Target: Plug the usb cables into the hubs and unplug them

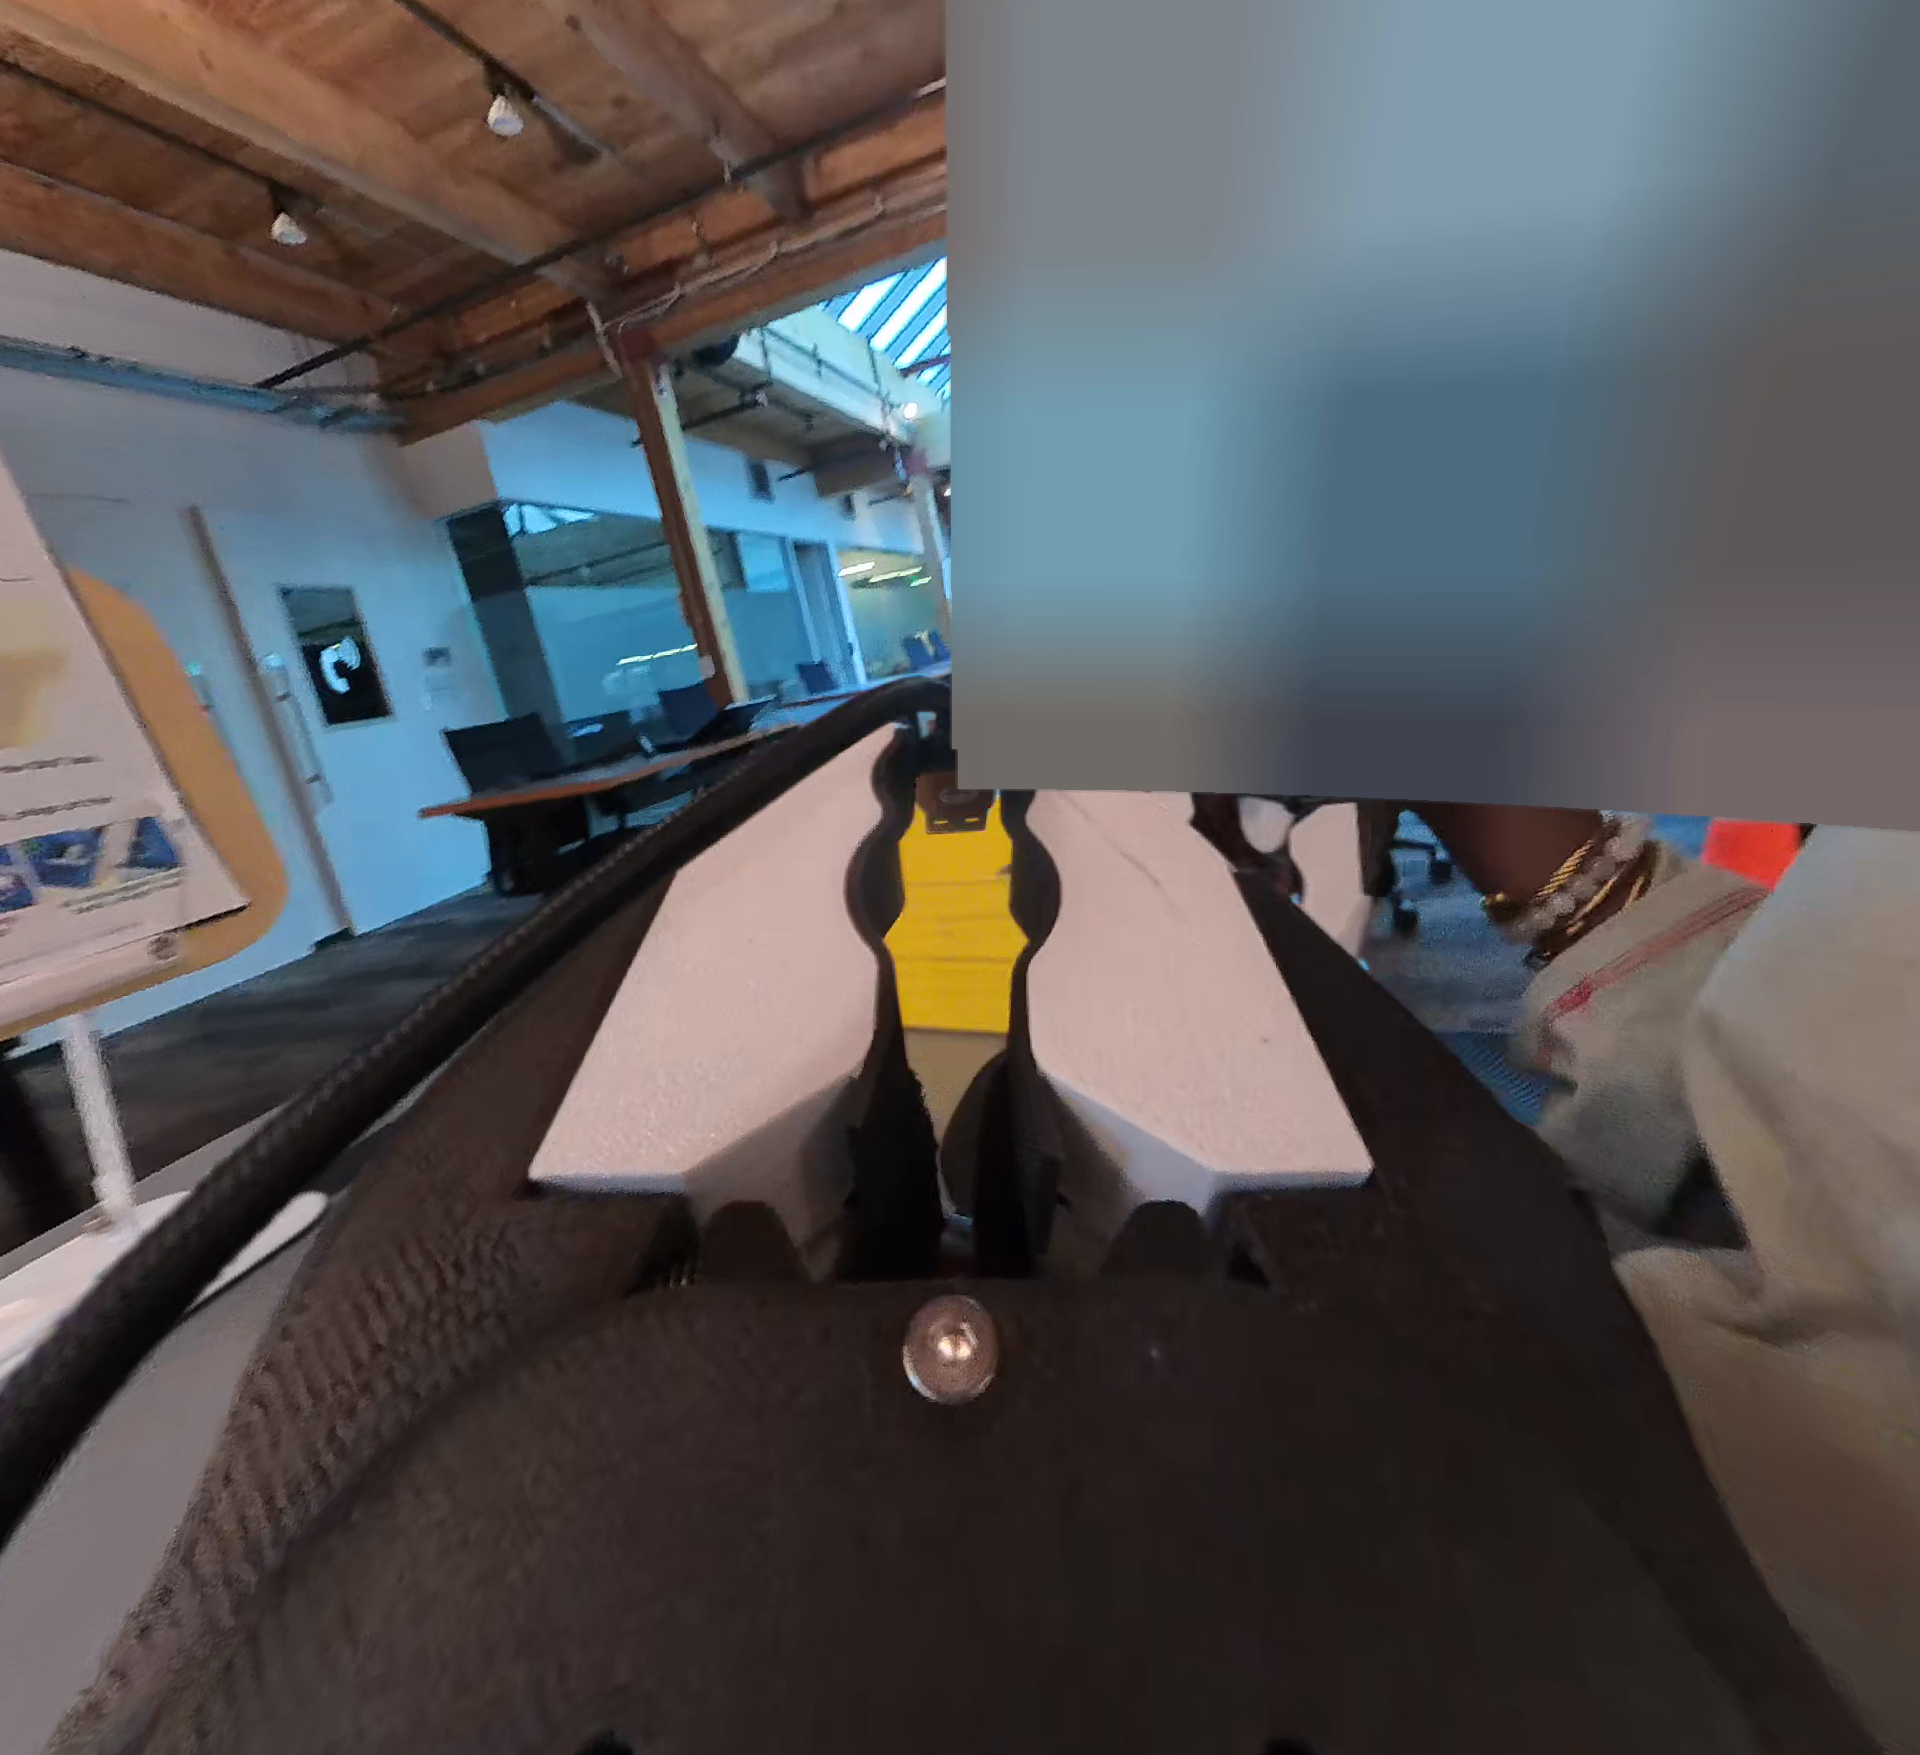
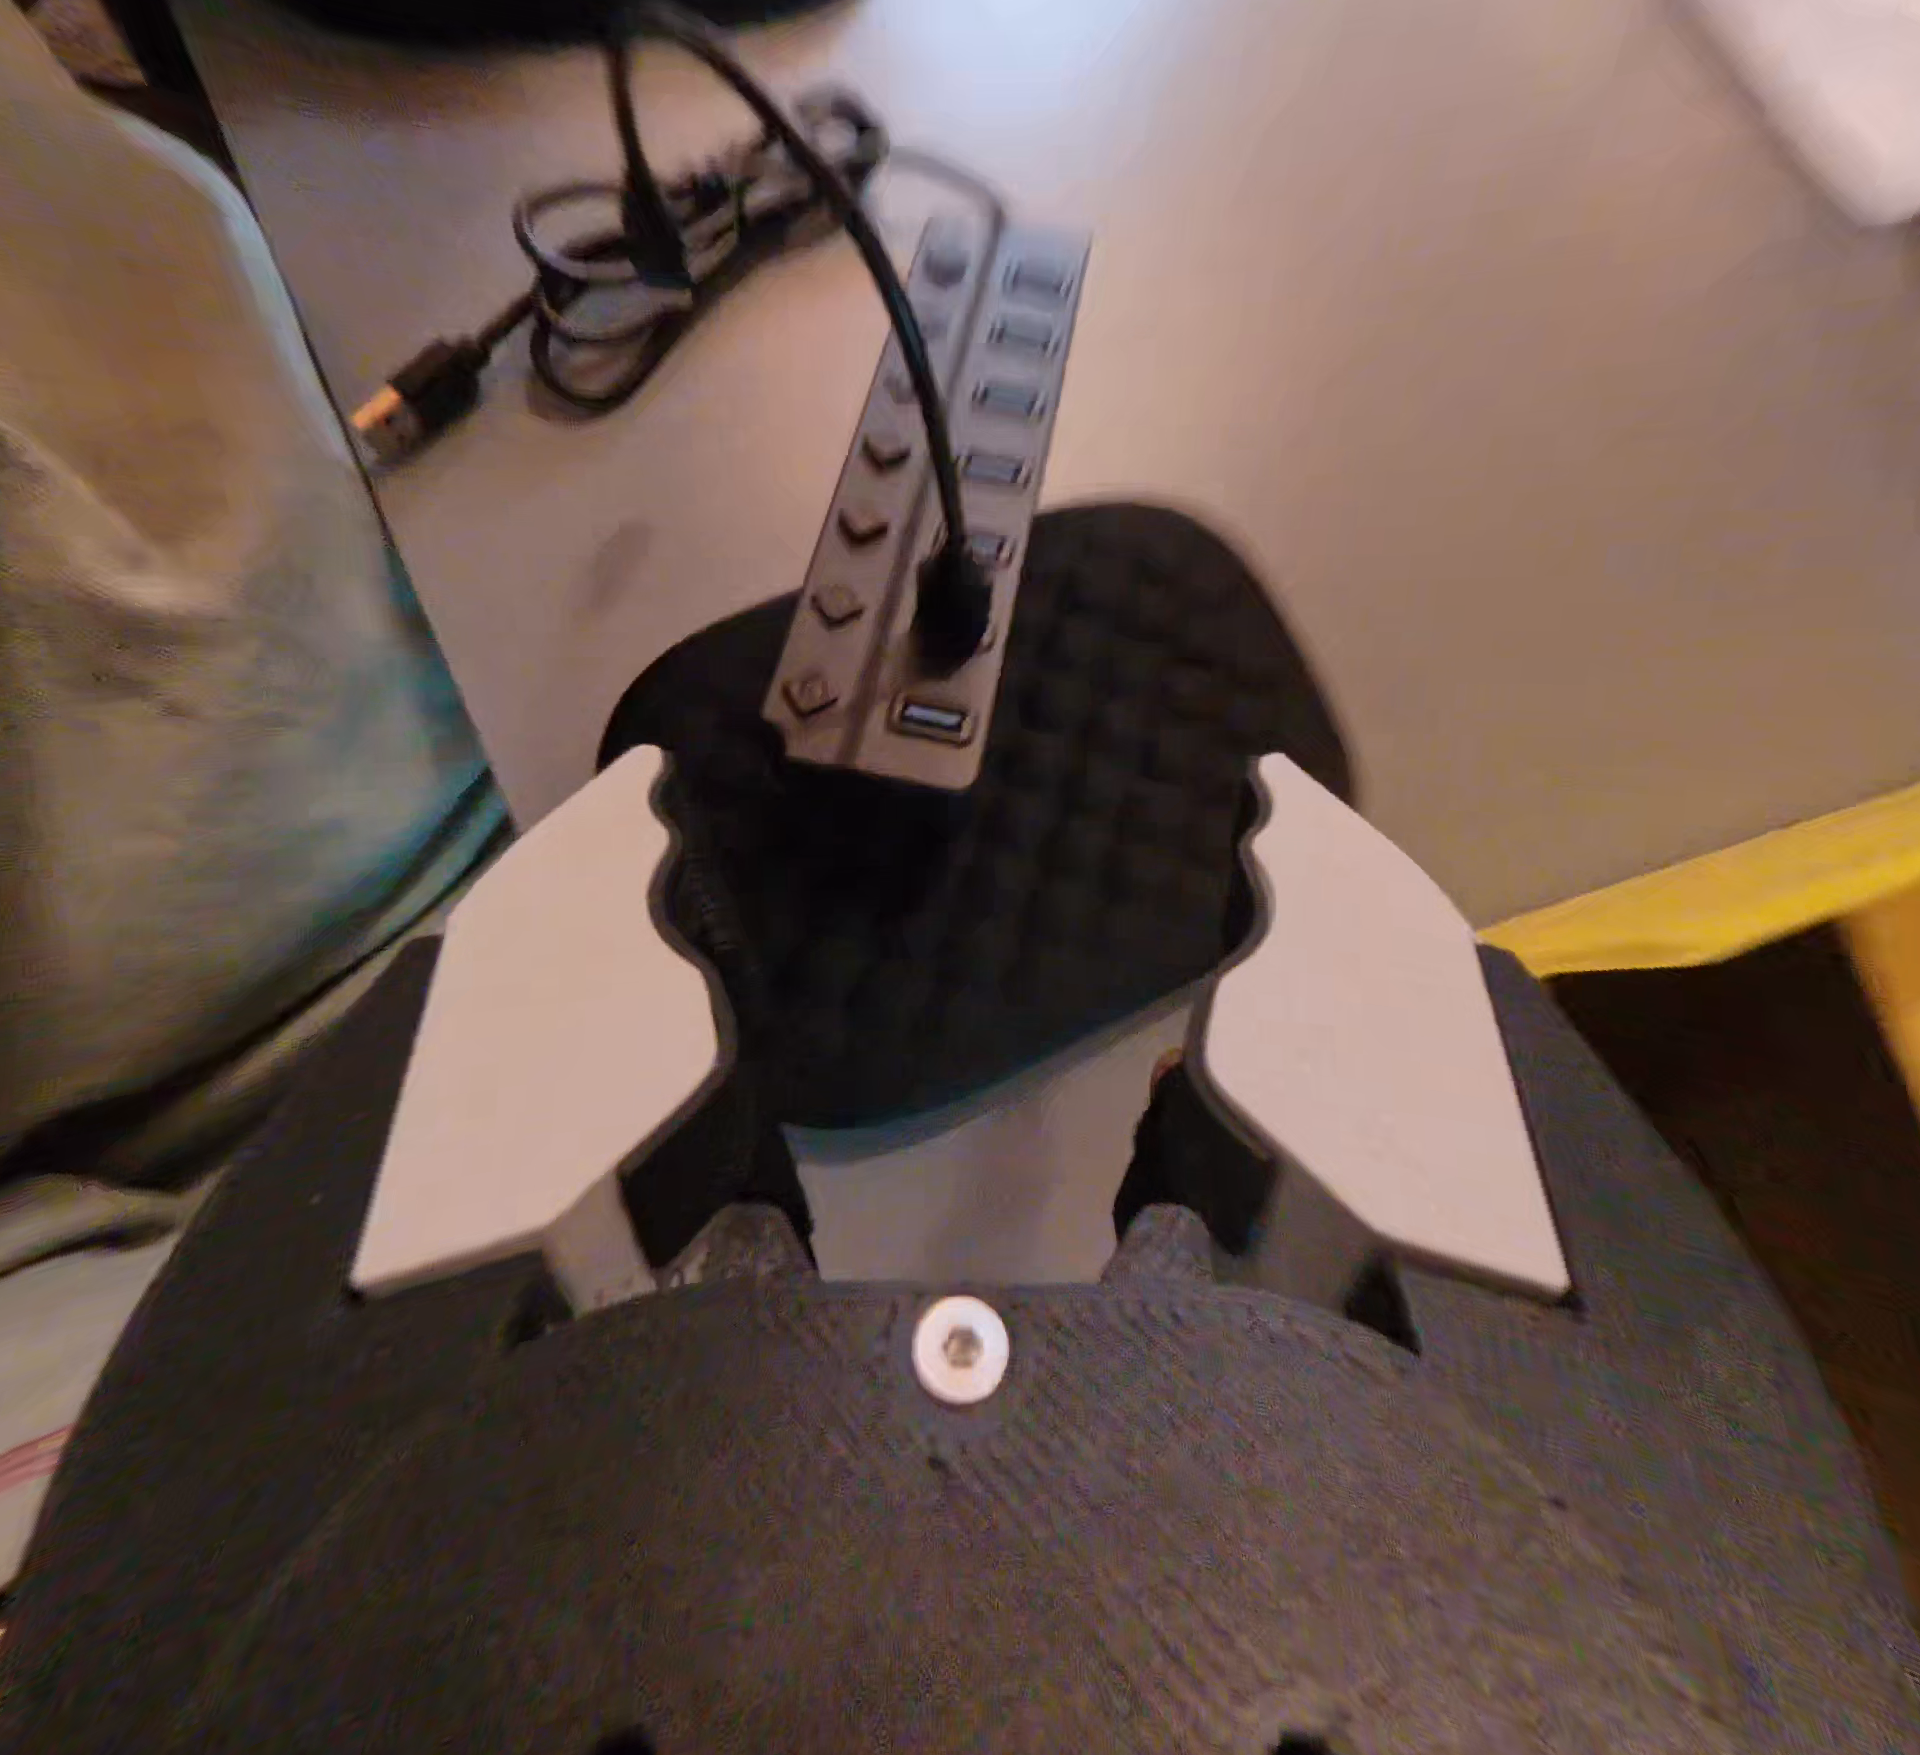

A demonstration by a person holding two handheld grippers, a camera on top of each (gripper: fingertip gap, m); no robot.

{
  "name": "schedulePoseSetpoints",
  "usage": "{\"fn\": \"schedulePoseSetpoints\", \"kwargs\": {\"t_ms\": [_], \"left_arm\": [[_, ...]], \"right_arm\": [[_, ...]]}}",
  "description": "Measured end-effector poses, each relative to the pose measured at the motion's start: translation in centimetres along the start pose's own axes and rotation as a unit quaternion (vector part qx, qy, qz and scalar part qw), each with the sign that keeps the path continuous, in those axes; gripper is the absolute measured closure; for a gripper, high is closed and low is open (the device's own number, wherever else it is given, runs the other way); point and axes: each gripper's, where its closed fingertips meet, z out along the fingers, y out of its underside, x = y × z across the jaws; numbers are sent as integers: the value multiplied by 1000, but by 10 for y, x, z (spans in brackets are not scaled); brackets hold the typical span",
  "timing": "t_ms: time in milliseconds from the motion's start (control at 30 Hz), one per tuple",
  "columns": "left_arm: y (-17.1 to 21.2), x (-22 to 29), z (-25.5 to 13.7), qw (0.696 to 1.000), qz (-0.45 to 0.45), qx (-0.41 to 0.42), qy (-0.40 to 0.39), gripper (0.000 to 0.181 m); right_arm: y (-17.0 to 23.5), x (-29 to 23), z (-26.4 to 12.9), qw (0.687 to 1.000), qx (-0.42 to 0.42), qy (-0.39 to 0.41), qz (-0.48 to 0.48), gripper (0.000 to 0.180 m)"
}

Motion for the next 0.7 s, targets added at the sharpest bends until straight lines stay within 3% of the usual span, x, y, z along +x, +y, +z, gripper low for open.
{"fn": "schedulePoseSetpoints", "kwargs": {"t_ms": [33,100,167,233,367,467,567,700], "left_arm": [[2,-2,0,1000,6,-9,-6,165],[4,-7,-2,1000,13,-20,-19,165],[7,-11,-4,999,18,-30,-28,165],[13,-12,-6,998,31,-51,-27,165],[52,2,-8,984,17,-160,72,165],[72,5,-1,974,-2,-184,129,166],[83,11,10,967,-16,-188,170,166],[104,20,23,960,-7,-203,192,166]], "right_arm": [[5,-7,9,999,-22,-32,32,73],[8,-18,28,992,-50,-83,76,79],[20,-18,43,990,-102,-90,47,98],[10,-15,39,993,-73,-87,2,121],[-13,1,13,996,22,-31,-83,122],[-23,0,-4,989,64,-43,-125,123],[-29,8,-23,987,116,-64,-88,123],[5,22,-20,994,83,-67,-25,125]]}}
